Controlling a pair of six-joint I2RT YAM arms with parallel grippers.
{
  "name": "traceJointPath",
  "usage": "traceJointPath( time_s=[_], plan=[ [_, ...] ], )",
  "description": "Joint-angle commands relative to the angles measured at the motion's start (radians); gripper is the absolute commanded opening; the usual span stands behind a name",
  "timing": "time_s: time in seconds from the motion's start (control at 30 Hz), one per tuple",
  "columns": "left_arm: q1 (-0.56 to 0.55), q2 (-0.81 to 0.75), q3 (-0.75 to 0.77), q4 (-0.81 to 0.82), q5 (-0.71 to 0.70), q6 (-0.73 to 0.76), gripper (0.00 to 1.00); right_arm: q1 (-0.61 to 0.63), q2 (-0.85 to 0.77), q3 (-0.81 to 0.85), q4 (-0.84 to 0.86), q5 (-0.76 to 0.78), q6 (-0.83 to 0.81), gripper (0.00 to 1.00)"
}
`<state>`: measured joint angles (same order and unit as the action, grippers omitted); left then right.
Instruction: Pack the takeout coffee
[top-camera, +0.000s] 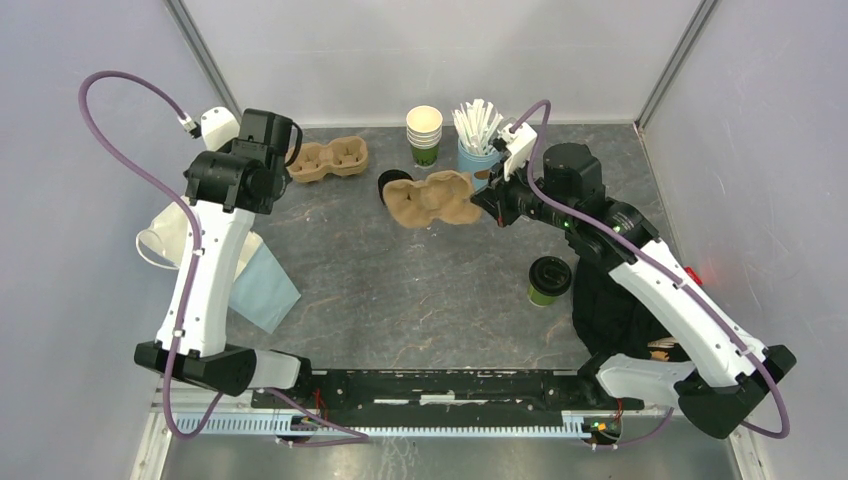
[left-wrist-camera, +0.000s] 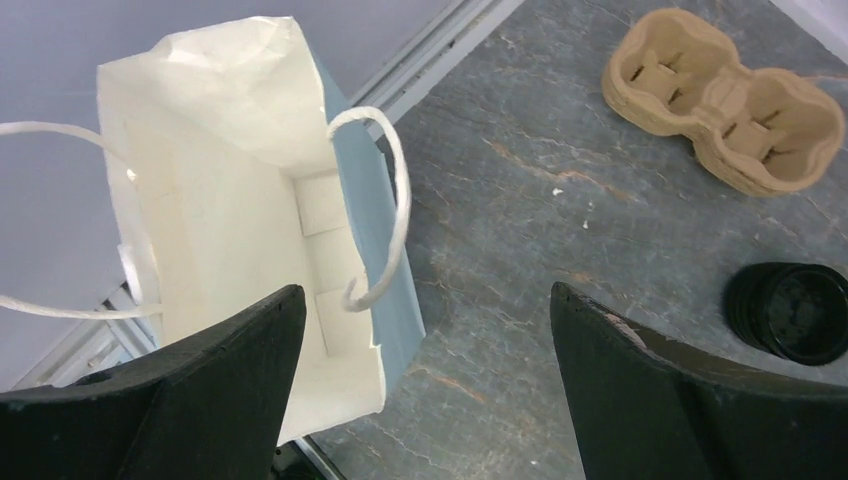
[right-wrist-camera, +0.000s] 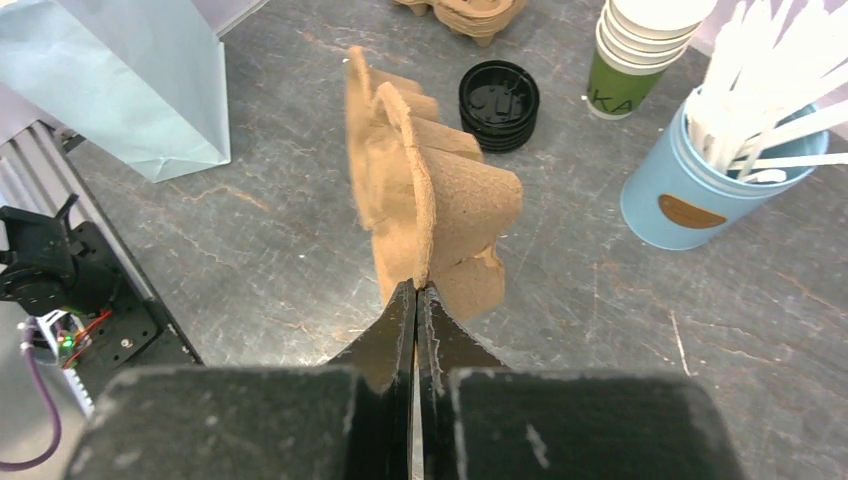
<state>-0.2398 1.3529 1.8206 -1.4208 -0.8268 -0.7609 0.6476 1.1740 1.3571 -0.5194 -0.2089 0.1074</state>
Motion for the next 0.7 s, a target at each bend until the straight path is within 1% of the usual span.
traceJointPath(
  time_s=[0.0,0.07,0.17,0.3,0.33,0.4,0.47,0.57,0.6,0.63,0.67],
  plan=[
    [0.029,-0.024,-0.016,0.024,-0.135,0.015,0.97,0.003,-0.045,0.01,0.012,0.073,-0.054,0.0],
    [0.07,-0.025,-0.05,0.093,-0.136,0.08,0.95,0.004,-0.044,0.01,0.012,0.076,-0.055,0.0],
    [0.115,-0.019,-0.078,0.198,-0.083,0.156,0.86,0.013,-0.042,0.017,0.012,0.076,-0.063,0.0],
    [0.123,0.007,-0.091,0.224,-0.024,0.195,0.77,0.013,-0.047,0.019,0.009,0.084,-0.068,0.0],
    [0.123,0.006,-0.105,0.225,-0.021,0.196,0.71,0.014,-0.048,0.019,0.007,0.085,-0.069,0.0],
    [0.123,-0.012,-0.124,0.244,-0.01,0.213,0.55,0.013,-0.048,0.021,0.005,0.086,-0.07,0.0],
    [0.123,-0.053,-0.163,0.314,0.046,0.279,0.39,0.013,-0.048,0.022,0.006,0.086,-0.068,0.0],
    [0.123,-0.105,-0.194,0.419,0.204,0.405,0.18,0.015,-0.044,0.025,0.008,0.079,-0.063,0.0],
    [0.123,-0.115,-0.192,0.436,0.268,0.432,0.13,0.013,-0.042,0.026,0.007,0.078,-0.061,0.0],
    [0.123,-0.124,-0.19,0.454,0.364,0.46,0.07,0.013,-0.041,0.029,0.007,0.077,-0.062,0.0],
    [0.122,-0.127,-0.19,0.464,0.437,0.476,0.04,0.012,-0.04,0.03,0.006,0.079,-0.061,0.0]
  ],
)
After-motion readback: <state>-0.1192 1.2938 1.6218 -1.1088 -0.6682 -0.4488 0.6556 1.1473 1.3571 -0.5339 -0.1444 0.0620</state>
